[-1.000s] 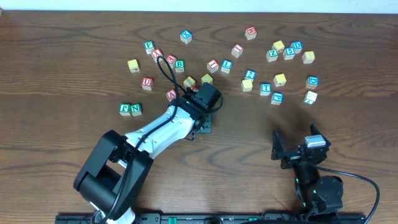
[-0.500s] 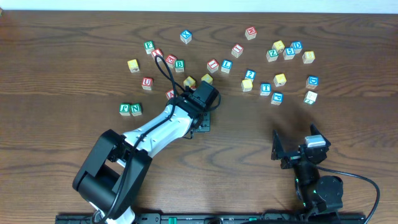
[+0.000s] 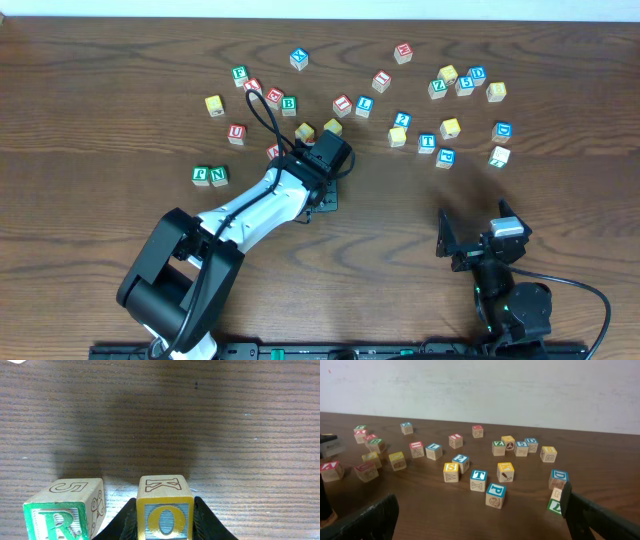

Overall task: Spell out ROBOT
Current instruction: 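Lower the yellow O block beside the R block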

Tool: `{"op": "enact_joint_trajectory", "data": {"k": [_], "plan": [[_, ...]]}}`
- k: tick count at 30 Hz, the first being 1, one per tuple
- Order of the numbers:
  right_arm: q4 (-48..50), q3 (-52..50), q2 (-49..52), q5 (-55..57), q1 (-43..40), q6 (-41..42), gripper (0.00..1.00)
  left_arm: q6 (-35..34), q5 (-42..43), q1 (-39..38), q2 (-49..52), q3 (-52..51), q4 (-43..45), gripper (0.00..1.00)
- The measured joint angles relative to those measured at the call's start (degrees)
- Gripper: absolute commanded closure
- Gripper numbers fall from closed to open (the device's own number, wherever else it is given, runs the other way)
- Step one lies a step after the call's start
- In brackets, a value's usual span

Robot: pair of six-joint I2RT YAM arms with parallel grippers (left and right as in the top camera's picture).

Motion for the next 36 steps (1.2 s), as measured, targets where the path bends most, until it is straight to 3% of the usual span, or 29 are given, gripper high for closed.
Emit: {"op": "enact_joint_trajectory", "data": {"k": [36], "plan": [[0.0,0.0,0.0,0.0,0.0,0.0,0.01,-0.2,-0.4,1.6,-0.2,0.0,-2.1,0.93]]}}
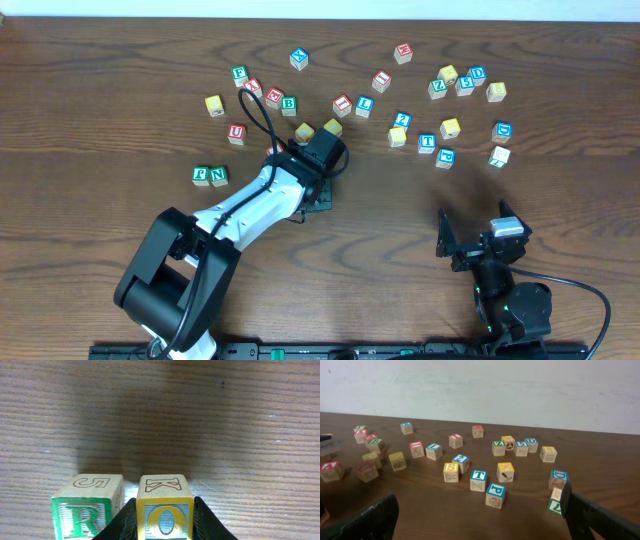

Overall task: Spell out ROBOT
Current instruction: 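Lower the yellow O block beside the R block, then set the O block flush right of the R block, open left gripper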

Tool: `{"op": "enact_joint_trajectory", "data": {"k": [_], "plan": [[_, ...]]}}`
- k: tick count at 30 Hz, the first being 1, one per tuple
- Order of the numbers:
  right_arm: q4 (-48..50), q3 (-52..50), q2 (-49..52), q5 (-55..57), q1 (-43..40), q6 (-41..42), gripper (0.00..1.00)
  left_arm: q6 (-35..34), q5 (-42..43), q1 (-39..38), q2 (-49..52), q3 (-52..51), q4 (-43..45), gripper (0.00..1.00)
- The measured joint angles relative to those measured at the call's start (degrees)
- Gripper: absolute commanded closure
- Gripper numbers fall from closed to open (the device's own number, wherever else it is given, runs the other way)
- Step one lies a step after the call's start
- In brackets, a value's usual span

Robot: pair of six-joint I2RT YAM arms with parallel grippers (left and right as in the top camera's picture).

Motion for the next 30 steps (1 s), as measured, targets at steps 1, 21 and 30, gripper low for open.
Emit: {"op": "enact_joint_trajectory", "data": {"k": [1,21,30], "plan": [[0.0,0.0,0.0,0.0,0.0,0.0,0.01,0.0,0.0,0.1,0.0,0.0,0.0,0.93],[0.0,0.0,0.0,0.0,0.0,0.0,0.01,0.0,0.0,0.2,0.0,0.0,-0.2,0.92],[0.0,0.0,0.0,0.0,0.0,0.0,0.01,0.0,0.0,0.2,0.0,0.0,-0.2,0.86]]}}
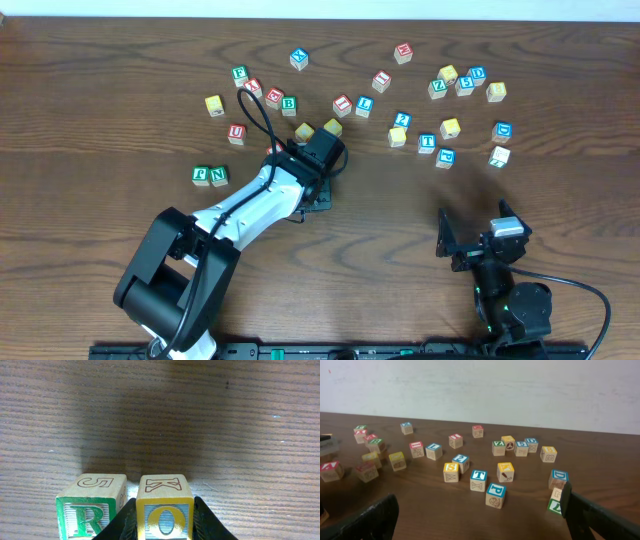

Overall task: Spell out ROBOT
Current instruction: 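Set the O block flush right of the R block, open left gripper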

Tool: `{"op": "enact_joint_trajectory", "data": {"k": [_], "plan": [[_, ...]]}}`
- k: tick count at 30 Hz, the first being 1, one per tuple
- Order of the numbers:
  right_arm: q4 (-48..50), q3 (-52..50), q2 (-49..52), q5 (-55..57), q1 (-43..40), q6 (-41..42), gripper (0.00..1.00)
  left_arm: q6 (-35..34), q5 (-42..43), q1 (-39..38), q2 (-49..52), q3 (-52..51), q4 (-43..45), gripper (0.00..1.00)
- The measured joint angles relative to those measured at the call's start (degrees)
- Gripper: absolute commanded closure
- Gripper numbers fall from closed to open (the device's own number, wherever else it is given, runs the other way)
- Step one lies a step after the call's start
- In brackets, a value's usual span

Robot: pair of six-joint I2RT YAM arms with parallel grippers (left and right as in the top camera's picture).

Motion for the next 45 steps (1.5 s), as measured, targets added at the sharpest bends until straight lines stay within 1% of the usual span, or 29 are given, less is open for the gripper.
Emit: {"op": "enact_joint_trajectory", "data": {"k": [4,5,12,13,37,38,39,40,44,45], "plan": [[0.0,0.0,0.0,0.0,0.0,0.0,0.01,0.0,0.0,0.0,0.0,0.0,0.0,0.85],[0.0,0.0,0.0,0.0,0.0,0.0,0.01,0.0,0.0,0.0,0.0,0.0,0.0,0.83],[0.0,0.0,0.0,0.0,0.0,0.0,0.01,0.0,0.0,0.0,0.0,0.0,0.0,0.83],[0.0,0.0,0.0,0.0,0.0,0.0,0.01,0.0,0.0,0.0,0.0,0.0,0.0,0.79],[0.0,0.0,0.0,0.0,0.0,0.0,0.01,0.0,-0.5,0.5,-0.4,-0.2,-0.9,0.77],[0.0,0.0,0.0,0.0,0.0,0.0,0.01,0.0,-0.5,0.5,-0.4,-0.2,-0.9,0.77],[0.0,0.0,0.0,0.0,0.0,0.0,0.01,0.0,-0.5,0.5,-0.4,-0.2,-0.9,0.71],[0.0,0.0,0.0,0.0,0.0,0.0,0.01,0.0,-0.5,0.5,-0.4,-0.2,-0.9,0.68],[0.0,0.0,0.0,0.0,0.0,0.0,0.01,0.0,-1.7,0.7,-0.4,-1.3,-1.6,0.67],[0.0,0.0,0.0,0.0,0.0,0.0,0.01,0.0,-1.9,0.8,-0.3,-1.6,-1.9,0.63]]}}
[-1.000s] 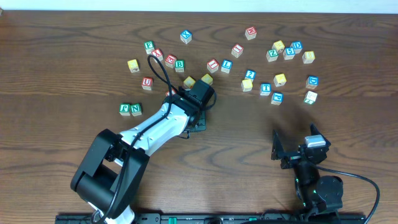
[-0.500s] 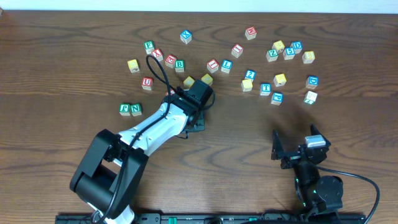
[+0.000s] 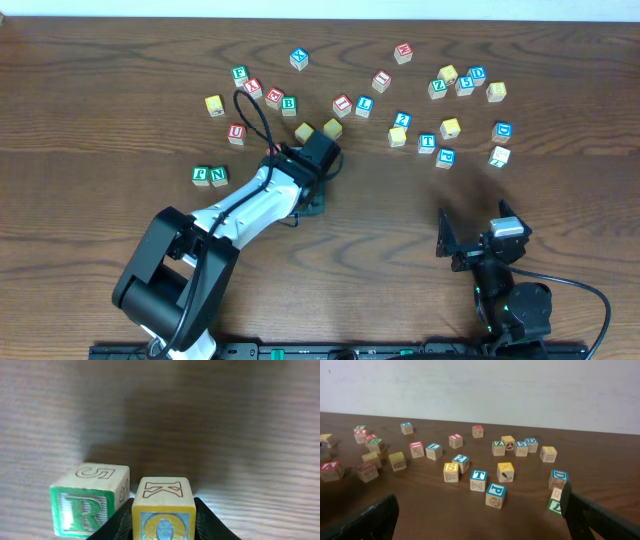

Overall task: Spell out ROBOT
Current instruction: 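Set the O block flush right of the R block, open left gripper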

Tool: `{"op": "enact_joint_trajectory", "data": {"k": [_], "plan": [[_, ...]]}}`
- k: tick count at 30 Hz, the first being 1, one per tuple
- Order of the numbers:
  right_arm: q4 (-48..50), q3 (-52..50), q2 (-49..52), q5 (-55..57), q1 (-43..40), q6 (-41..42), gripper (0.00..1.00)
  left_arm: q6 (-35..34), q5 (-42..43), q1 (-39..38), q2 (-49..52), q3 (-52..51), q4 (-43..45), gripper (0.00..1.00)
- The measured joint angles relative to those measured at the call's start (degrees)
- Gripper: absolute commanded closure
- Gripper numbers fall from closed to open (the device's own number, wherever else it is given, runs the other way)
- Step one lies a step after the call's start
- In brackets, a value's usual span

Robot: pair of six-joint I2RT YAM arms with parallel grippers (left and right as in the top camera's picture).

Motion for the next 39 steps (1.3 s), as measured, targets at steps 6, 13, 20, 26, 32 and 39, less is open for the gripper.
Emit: {"op": "enact_joint_trajectory", "data": {"k": [6,13,20,26,32,39], "plan": [[0.0,0.0,0.0,0.0,0.0,0.0,0.01,0.2,-0.8,0.3,0.8,-0.8,-0.4,0.63],[0.0,0.0,0.0,0.0,0.0,0.0,0.01,0.3,-1.0,0.3,0.8,-0.8,-0.4,0.68],[0.0,0.0,0.0,0.0,0.0,0.0,0.01,0.5,-1.0,0.3,0.8,-0.8,-0.4,0.68],[0.0,0.0,0.0,0.0,0.0,0.0,0.01,1.3,-1.2,0.3,0.8,-0.8,-0.2,0.62],[0.0,0.0,0.0,0.0,0.0,0.0,0.01,1.6,-1.2,0.3,0.8,-0.8,-0.2,0.62],[0.0,0.0,0.0,0.0,0.0,0.0,0.01,2.2,-1.2,0.3,0.8,-0.9,0.5,0.62]]}}
